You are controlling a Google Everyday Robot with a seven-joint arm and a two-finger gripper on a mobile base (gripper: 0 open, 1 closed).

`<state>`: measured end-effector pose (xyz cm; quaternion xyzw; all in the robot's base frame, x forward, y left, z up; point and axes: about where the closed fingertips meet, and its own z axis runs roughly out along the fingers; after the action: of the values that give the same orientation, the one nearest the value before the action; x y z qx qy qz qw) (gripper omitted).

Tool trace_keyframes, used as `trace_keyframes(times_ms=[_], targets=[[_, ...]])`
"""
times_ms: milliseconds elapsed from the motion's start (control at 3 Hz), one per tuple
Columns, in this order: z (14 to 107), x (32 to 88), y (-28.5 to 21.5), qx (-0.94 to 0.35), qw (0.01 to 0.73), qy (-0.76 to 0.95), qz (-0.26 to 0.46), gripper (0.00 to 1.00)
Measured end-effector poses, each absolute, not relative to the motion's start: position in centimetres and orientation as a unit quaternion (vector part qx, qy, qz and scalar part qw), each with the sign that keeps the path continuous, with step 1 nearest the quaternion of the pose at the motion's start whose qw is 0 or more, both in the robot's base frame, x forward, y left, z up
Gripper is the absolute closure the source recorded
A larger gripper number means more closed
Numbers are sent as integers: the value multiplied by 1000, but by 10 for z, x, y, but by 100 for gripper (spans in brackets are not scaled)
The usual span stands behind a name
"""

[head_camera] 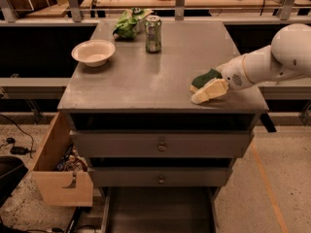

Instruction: Move sponge near green can

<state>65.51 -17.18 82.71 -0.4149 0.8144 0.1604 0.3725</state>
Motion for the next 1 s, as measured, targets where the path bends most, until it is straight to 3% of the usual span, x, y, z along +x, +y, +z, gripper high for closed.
trace_keyframes(times_ms=[1000], targets=[[827, 653, -162, -415, 363, 819, 161, 84]])
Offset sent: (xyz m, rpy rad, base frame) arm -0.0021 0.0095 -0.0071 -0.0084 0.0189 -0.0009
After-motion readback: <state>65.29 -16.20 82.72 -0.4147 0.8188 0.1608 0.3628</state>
